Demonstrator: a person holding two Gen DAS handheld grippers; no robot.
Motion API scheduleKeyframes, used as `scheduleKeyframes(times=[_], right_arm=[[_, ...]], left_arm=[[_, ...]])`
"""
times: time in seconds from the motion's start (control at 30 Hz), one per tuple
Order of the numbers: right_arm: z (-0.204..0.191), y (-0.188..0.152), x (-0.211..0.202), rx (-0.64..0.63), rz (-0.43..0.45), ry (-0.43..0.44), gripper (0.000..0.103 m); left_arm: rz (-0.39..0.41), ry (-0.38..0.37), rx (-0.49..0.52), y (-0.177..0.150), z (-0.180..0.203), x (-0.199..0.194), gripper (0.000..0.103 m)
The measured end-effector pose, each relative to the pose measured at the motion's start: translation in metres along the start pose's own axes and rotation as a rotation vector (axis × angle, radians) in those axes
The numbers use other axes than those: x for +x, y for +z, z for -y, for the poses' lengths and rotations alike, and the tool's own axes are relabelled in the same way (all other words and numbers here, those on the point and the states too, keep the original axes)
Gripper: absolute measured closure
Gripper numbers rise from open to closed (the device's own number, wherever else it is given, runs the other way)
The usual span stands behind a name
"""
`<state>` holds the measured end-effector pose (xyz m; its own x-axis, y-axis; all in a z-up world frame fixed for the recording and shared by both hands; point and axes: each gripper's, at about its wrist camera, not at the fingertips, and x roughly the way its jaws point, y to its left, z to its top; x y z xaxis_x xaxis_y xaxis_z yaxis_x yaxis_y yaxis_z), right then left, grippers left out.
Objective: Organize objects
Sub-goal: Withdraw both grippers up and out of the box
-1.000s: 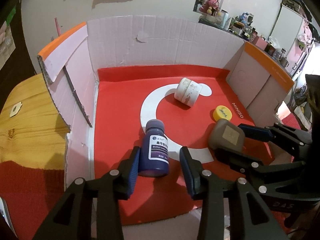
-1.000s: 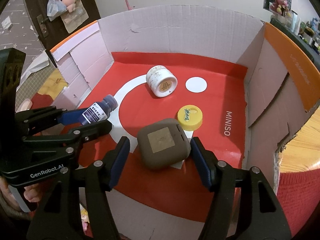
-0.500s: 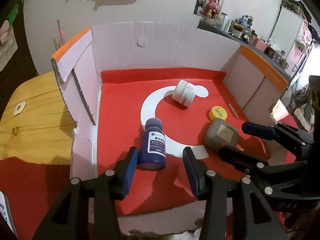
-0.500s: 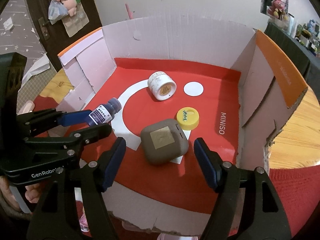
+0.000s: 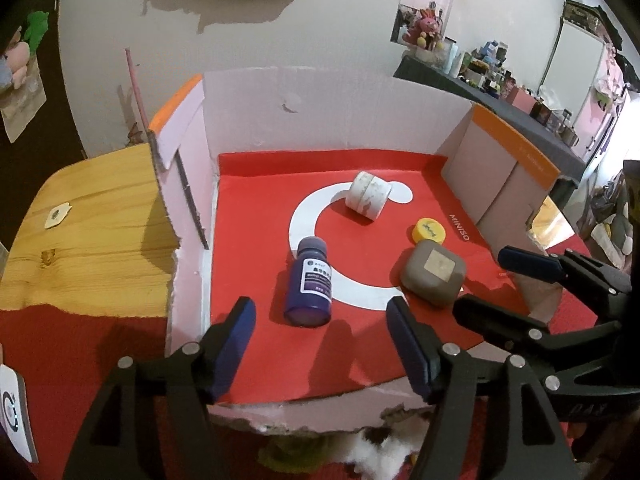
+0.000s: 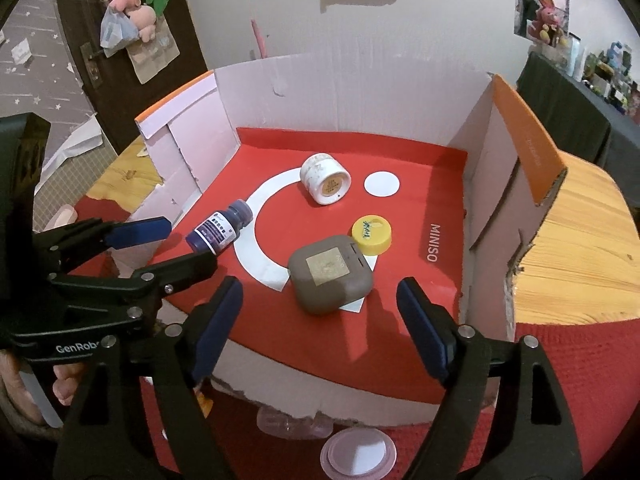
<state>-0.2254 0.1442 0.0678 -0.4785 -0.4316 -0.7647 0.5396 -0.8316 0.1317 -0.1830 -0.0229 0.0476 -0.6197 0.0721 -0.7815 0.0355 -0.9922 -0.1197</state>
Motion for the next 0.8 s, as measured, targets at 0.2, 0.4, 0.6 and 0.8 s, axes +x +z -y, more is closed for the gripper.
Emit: scheduleKeyframes(times=[0.2, 0.4, 0.6, 0.8], right_arm=[[-0.003, -0.003, -0.004, -0.004, 0.002, -0.003, 0.023], [-0.006, -0.006, -0.009, -0.006, 0.01, -0.007, 0.02], [-0.008, -0.009, -0.014, -0.003, 0.017, -0.013, 0.014], [-0.01, -0.012, -0.019, -0.009, 0.02, -0.023, 0.013]], left_arm=[[0.003, 0.005, 0.004, -0.004, 0.0, -0.005, 0.033], [0.019, 0.013, 0.009, -0.01, -0.001, -0.014, 0.028], [0.035, 0.022, 0.008, -0.014, -0.001, -0.022, 0.021], [0.039, 0.03, 0.004, -0.017, -0.002, -0.027, 0.016]])
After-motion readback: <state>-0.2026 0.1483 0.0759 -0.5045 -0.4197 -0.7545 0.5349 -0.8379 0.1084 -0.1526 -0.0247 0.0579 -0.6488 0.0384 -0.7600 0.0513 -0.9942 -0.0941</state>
